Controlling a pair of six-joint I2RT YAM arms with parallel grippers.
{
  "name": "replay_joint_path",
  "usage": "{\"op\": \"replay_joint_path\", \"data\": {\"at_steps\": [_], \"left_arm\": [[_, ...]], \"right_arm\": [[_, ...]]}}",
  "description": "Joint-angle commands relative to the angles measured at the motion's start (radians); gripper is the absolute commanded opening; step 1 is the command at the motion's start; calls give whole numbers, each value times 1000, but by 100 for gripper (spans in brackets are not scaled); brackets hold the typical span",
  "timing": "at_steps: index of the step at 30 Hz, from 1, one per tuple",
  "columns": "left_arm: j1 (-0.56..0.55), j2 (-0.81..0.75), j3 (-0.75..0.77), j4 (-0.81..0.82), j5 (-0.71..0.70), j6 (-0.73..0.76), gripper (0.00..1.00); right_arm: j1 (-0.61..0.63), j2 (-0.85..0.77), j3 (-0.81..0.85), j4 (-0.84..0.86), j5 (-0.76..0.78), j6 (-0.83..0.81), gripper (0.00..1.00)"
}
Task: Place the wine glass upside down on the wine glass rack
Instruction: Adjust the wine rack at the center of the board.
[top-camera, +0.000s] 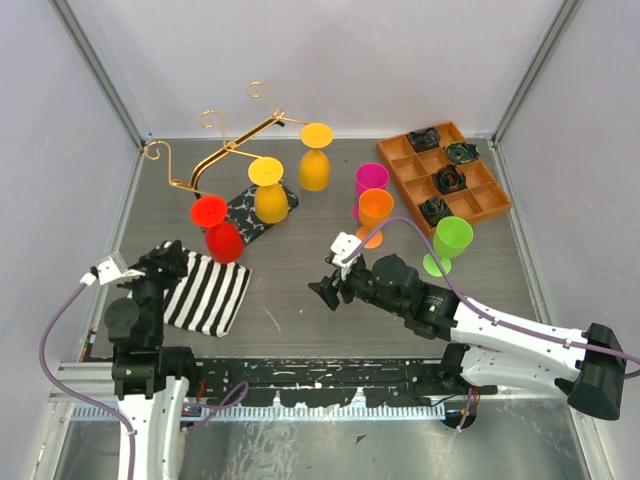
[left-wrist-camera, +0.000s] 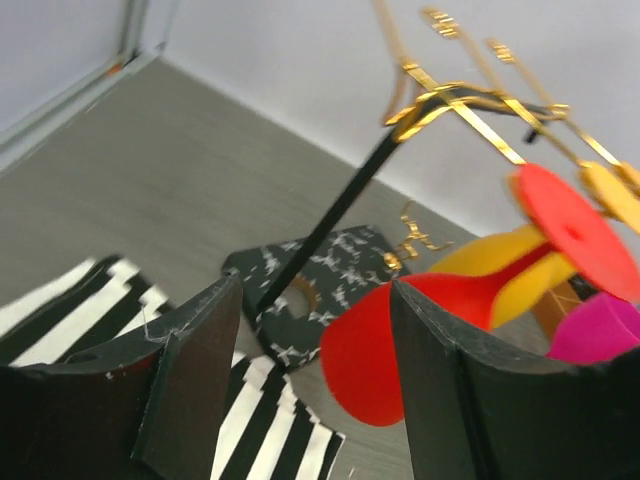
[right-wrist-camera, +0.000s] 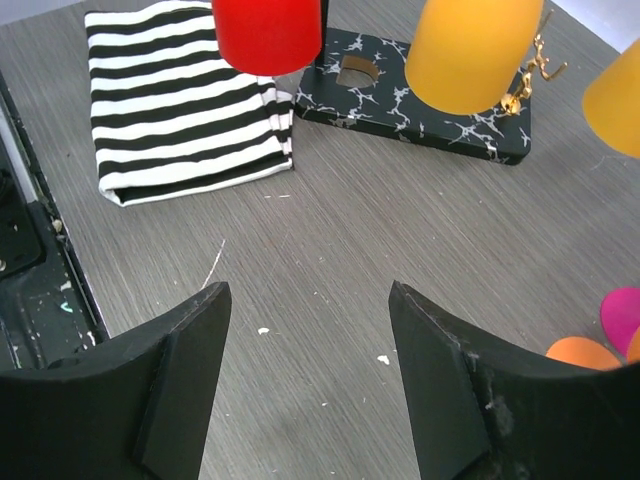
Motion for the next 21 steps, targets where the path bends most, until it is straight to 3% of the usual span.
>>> {"op": "replay_joint_path", "data": {"at_steps": [1,3,6,13,21], "left_arm": [[0,86,61,-205,-248,-166,70],[0,155,98,-265,-329,-237,73],[0,280,125,-228,-299,-249,75],[5,648,128,34,-262,-281,79],[82,926,129,358,-206,-354,80]], "right_arm": [[2,-16,31,-2,55,76,71],[1,-16,29,-8,46,102,71],[1,-20,32,-25,37,129,71],[2,-61,20,-64,39,156,71],[1,-105,-13,-72,34,196,71]]}}
